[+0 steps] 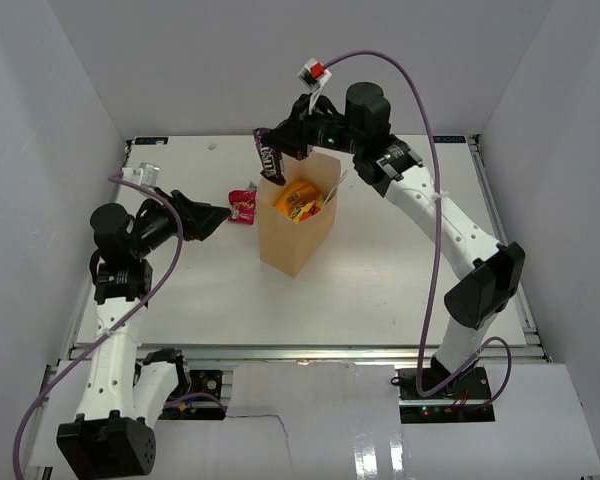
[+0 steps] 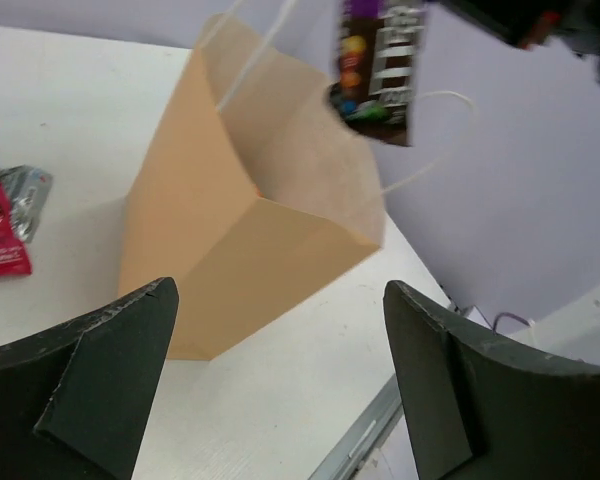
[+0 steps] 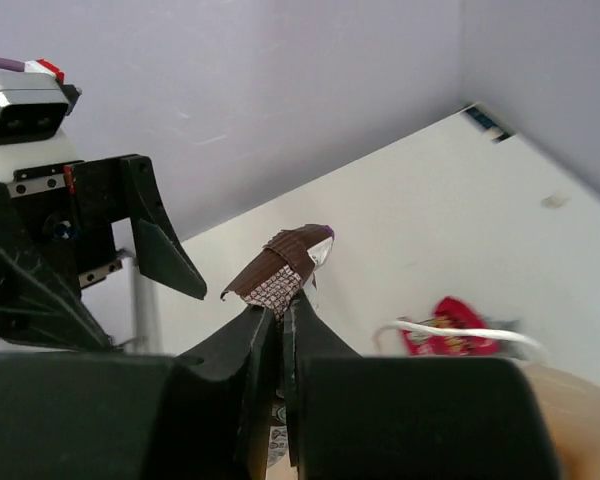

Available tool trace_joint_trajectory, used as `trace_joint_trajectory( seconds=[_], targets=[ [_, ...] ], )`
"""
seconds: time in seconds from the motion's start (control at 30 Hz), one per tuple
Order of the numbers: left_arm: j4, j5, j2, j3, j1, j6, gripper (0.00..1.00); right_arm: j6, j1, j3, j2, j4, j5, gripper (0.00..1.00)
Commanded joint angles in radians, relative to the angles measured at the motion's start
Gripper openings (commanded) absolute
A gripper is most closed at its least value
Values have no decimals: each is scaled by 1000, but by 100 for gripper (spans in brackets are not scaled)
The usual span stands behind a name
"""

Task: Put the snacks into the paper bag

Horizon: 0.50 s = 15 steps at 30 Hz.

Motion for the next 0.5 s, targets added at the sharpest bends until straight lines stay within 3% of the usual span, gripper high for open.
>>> trace_joint_trajectory(
  seconds=[0.0,0.23,0.37,0.47],
  targets=[
    [-79,-171,68,25,-1,45,95,-243,-6,-25,-116,-12,58,8],
    [-130,-298,422,160,-4,31,96,-456,-17,-177,-189,-18,224,11],
    [-194,-327,674,310,-24,75,92,-465,-43,-211,-203,-11,231,31],
    [-244,-383,772,375,-51,124,92,-456,-54,-228,-212,-6,224,42]
  ],
)
